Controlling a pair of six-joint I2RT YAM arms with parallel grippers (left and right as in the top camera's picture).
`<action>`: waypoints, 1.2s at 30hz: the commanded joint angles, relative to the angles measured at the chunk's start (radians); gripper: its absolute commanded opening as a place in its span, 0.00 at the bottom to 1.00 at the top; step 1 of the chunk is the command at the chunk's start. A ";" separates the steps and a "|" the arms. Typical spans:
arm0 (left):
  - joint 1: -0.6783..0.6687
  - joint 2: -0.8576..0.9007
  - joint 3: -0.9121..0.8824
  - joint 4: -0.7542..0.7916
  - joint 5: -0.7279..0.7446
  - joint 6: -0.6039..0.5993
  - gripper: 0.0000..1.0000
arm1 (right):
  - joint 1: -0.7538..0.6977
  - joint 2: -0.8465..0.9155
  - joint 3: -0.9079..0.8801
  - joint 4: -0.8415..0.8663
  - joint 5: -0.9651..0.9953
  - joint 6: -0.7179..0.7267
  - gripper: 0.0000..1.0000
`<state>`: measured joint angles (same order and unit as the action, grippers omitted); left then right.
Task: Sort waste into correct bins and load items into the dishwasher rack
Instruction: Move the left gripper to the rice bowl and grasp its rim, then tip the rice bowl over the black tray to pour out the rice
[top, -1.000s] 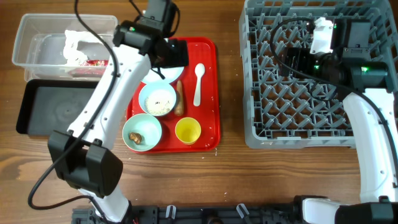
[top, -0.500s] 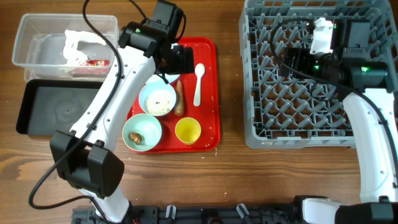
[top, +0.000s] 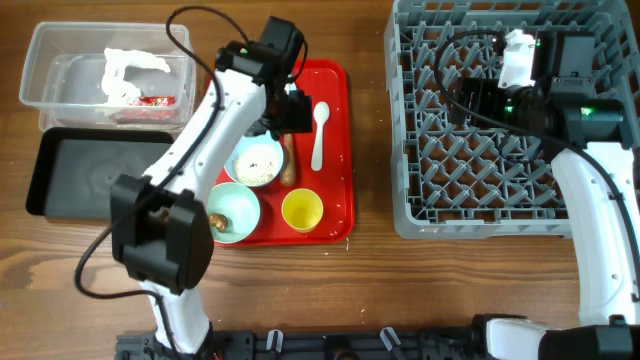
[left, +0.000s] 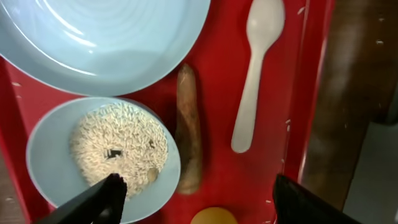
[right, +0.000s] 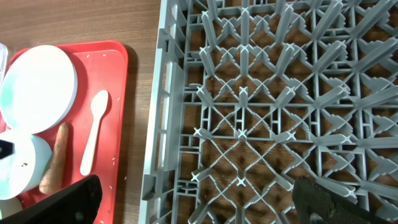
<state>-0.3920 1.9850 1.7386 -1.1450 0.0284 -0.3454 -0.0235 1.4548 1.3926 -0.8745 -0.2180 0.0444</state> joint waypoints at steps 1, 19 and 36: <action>-0.004 0.019 -0.070 0.044 -0.002 -0.091 0.66 | -0.004 0.010 0.022 0.006 -0.020 0.011 1.00; -0.004 0.025 -0.301 0.275 -0.019 -0.113 0.04 | -0.004 0.010 0.022 0.006 -0.020 0.012 1.00; 0.004 -0.164 -0.049 0.064 0.095 -0.108 0.04 | -0.004 0.010 0.022 0.007 -0.020 0.011 1.00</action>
<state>-0.3927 1.9045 1.6608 -1.0653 0.0929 -0.4580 -0.0235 1.4548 1.3926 -0.8715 -0.2211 0.0479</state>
